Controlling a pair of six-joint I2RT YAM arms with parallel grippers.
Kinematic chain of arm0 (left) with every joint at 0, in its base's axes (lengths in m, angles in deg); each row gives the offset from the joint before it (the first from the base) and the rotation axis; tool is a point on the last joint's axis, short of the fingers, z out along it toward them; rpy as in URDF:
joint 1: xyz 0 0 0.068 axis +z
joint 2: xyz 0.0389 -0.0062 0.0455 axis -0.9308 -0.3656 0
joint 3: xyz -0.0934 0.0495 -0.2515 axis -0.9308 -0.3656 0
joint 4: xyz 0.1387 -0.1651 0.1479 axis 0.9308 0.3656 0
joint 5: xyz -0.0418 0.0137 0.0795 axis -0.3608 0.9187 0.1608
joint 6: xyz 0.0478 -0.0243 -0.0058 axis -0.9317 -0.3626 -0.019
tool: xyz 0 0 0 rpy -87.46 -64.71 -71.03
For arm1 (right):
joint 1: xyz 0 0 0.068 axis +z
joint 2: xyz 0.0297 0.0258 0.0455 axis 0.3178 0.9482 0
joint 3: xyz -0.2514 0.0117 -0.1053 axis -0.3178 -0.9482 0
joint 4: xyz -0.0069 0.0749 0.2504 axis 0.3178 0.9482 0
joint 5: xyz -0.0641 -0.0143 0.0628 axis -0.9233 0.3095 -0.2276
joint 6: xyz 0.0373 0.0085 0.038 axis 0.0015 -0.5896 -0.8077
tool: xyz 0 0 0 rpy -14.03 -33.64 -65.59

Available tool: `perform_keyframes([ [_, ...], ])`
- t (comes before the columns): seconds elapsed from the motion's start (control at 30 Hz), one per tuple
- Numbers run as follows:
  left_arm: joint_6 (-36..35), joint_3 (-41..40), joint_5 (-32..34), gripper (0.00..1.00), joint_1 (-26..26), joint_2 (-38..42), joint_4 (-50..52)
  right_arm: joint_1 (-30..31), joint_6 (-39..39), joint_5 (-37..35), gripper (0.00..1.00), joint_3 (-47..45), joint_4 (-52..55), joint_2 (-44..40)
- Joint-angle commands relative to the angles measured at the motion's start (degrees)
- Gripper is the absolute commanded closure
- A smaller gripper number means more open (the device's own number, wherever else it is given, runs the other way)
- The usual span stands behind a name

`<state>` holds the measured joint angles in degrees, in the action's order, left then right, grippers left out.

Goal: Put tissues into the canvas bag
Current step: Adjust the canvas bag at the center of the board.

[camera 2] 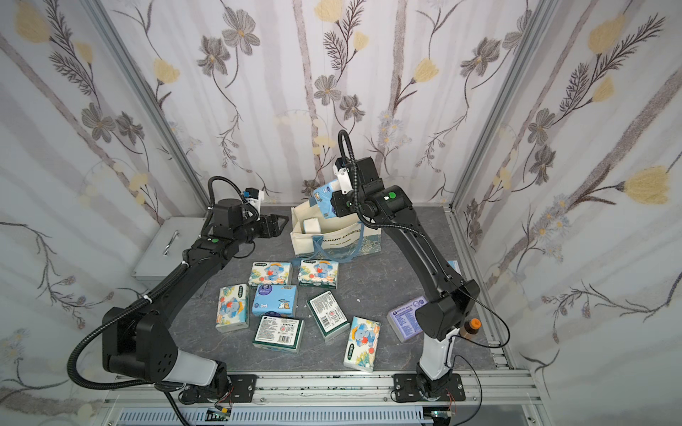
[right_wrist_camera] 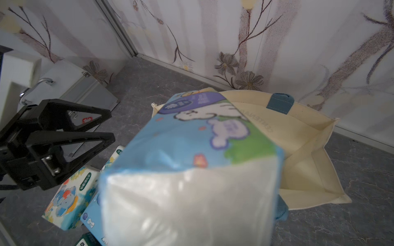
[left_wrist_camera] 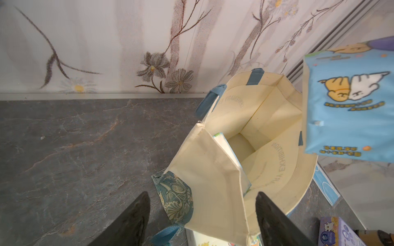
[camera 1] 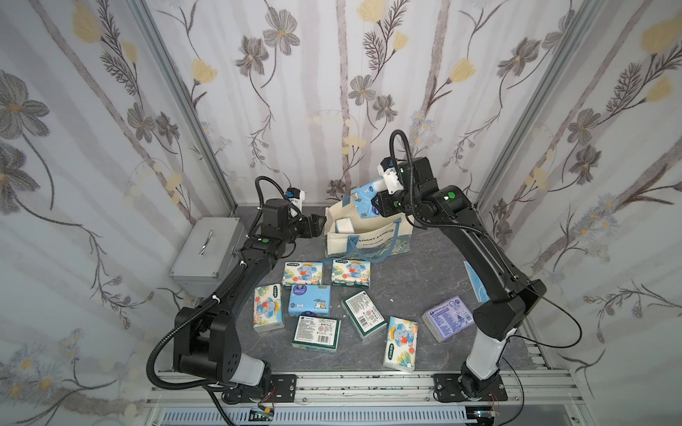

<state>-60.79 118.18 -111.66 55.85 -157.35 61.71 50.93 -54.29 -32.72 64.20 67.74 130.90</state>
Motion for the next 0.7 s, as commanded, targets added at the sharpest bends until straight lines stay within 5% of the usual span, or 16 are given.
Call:
perform_keyframes([
  [0.0,4.5,0.7,-3.4,0.23,0.1,-1.3,-4.5,0.9,-0.6,-3.4,0.7,-0.5,-0.8,1.5],
  [0.33,10.7,0.2,-8.1,0.22,0.0,-4.1,-9.2,7.2,-3.2,-9.9,0.69,-23.6,-7.7,-9.3],
  [0.67,9.6,0.3,-11.4,0.23,-1.7,-4.6,-9.9,11.8,-10.6,-12.4,0.69,-43.2,-17.3,-20.2],
])
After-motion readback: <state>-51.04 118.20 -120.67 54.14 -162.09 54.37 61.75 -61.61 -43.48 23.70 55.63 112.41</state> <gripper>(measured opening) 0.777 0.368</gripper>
